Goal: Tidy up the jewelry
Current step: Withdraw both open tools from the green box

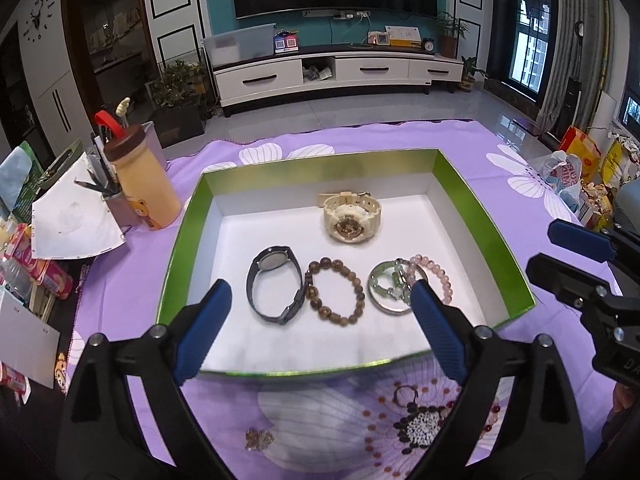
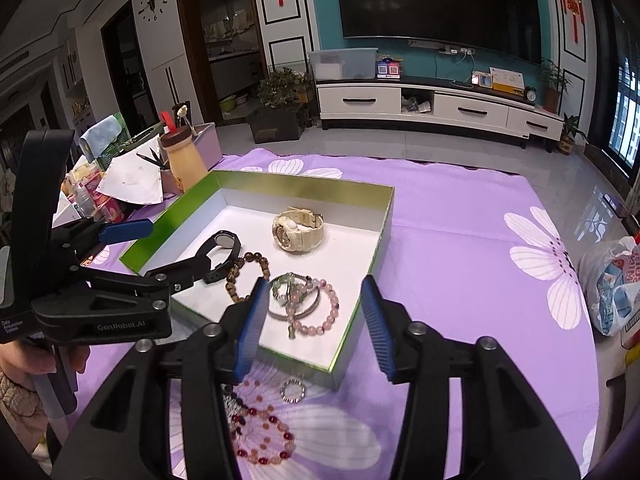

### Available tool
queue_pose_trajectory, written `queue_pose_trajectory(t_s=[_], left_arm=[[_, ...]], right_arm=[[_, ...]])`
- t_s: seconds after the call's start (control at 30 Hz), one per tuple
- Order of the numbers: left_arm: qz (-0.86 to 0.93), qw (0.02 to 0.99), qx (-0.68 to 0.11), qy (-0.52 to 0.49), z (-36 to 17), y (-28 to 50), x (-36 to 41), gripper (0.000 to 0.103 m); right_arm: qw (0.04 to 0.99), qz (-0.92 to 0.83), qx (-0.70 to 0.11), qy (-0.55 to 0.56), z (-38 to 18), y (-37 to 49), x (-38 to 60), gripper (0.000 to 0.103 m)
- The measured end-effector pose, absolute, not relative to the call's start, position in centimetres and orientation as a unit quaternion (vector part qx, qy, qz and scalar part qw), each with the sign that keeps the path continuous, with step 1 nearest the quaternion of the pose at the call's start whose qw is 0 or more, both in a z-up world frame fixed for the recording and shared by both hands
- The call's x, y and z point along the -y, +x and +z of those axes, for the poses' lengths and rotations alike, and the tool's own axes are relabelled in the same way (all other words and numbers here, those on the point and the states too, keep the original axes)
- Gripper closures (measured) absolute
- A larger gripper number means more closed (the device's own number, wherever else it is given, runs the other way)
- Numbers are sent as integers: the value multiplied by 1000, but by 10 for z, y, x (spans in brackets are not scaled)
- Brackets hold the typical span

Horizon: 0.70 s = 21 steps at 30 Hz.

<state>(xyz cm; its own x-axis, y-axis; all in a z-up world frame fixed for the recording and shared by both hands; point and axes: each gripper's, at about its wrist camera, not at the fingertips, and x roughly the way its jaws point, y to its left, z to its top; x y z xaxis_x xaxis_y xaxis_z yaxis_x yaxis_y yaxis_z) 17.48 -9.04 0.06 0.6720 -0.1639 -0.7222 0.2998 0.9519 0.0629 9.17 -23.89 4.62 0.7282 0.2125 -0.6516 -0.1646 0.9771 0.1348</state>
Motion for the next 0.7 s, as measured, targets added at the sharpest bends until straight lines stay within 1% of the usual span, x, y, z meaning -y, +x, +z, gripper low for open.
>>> queue_pose_trajectory(t_s=[0.03, 0.13, 0.27, 0.6, 0.7], left_arm=[[-127, 910, -384, 88, 1, 172, 89, 8], [-124, 911, -384, 89, 3, 163, 87, 3], [-121, 908, -391, 87, -1, 149, 82, 2], [-108, 901, -413, 74, -14, 121, 63, 2], [-107, 897, -426, 50, -19, 114, 50, 2]], right_arm=[[929, 101, -355, 35, 46, 88, 240, 48], [928, 100, -357, 42, 46, 78, 242, 41], [923, 105, -365, 60, 42, 65, 246, 36], [913, 124, -381, 75, 34, 35, 242, 35], [906, 136, -392, 81, 28, 29, 238, 35]])
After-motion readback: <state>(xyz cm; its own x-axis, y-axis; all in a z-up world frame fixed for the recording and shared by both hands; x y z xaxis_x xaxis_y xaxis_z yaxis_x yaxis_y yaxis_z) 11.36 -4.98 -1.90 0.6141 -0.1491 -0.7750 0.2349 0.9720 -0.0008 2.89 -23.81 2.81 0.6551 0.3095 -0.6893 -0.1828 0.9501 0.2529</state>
